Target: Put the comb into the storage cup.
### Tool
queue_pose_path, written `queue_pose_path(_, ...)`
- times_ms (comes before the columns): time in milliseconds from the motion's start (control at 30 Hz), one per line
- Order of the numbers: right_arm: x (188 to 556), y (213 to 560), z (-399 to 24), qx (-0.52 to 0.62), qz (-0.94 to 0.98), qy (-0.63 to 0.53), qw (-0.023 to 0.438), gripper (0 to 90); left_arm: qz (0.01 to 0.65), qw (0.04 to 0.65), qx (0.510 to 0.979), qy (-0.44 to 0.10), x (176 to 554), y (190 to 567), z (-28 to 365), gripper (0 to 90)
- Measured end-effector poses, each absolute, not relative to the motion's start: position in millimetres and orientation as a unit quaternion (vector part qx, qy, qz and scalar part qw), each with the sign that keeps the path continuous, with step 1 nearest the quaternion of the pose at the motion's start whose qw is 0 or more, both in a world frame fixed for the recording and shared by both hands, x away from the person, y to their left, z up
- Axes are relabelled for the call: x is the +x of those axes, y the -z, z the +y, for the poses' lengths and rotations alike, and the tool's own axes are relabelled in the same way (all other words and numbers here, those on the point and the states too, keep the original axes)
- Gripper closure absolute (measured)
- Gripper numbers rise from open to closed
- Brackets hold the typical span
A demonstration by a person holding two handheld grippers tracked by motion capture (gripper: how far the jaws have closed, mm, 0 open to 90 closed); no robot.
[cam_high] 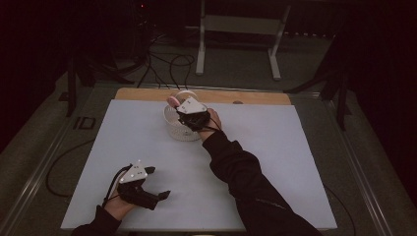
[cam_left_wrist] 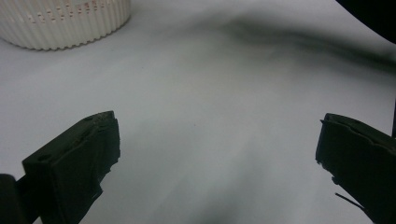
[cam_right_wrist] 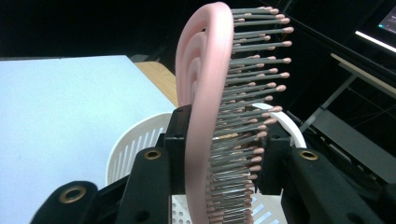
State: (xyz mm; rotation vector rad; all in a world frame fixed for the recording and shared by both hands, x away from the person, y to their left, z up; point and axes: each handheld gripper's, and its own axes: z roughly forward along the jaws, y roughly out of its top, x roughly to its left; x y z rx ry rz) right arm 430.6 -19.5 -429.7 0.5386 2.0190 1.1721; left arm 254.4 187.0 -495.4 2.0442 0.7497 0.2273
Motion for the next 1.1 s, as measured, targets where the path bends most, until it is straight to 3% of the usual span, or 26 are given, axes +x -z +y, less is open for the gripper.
queue_pose_path(1100, 399, 452, -1, 0.169, 0.796, -0.457, 0.36, 58.2, 0.301, 0.457, 0.832, -0.091, 254, 495, 186, 0.2)
